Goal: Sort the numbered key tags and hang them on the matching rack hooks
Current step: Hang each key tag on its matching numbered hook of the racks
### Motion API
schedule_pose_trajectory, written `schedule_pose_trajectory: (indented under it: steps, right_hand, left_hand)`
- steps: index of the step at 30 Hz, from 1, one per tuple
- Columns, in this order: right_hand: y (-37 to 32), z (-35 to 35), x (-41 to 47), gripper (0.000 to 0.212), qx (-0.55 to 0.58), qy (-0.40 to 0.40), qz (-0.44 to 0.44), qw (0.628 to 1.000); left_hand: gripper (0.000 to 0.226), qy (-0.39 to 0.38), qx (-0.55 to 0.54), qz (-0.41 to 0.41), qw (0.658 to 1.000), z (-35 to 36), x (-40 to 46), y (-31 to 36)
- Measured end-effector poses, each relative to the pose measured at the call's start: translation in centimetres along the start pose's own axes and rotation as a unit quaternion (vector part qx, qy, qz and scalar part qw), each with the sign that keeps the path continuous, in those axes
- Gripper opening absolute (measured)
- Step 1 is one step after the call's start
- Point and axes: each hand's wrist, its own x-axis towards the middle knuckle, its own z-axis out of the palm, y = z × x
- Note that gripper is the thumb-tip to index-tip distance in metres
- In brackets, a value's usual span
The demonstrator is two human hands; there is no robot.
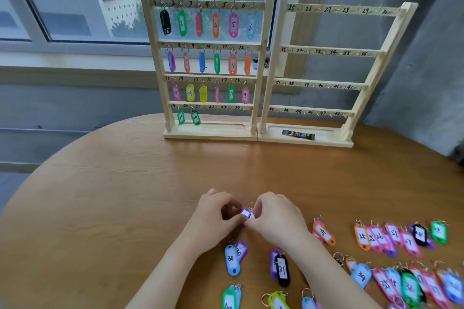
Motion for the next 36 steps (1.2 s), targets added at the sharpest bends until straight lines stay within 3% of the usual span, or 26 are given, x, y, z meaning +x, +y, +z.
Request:
schedule_pose_trajectory:
  steps: [13,20,25,30,36]
  right_hand:
    - [1.1,0.6,0.4,0.031,-0.019,0.020,0.005,1.000]
    - [0.8,1.2,1.1,0.044,-0.053,0.066,0.012,0.996]
    - [0.6,1.5,1.9,0.039,-0.043,0.057,0.006,0.997]
    - [0.3,1.5,2.4,0.020,-0.009,0.057,-0.009,0.998]
    - [0.2,1.1,2.9,0.019,0.030,0.069,-0.031,0.997]
  left_hand:
    - [0.016,0.002,0.035,0.003,0.999,0.0,0.0,0.1]
    - [0.013,0.005,0.033,-0.002,0.999,-0.1,0.1,0.2]
    - [0.013,0.038,-0.030,-0.030,0.998,-0.6,-0.2,0.4]
    - [0.013,0.074,-0.106,-0.094,0.987,-0.9,-0.5,0.6]
    - [0.009,0.107,-0.157,-0.114,0.975,-1.1,-0.2,0.7]
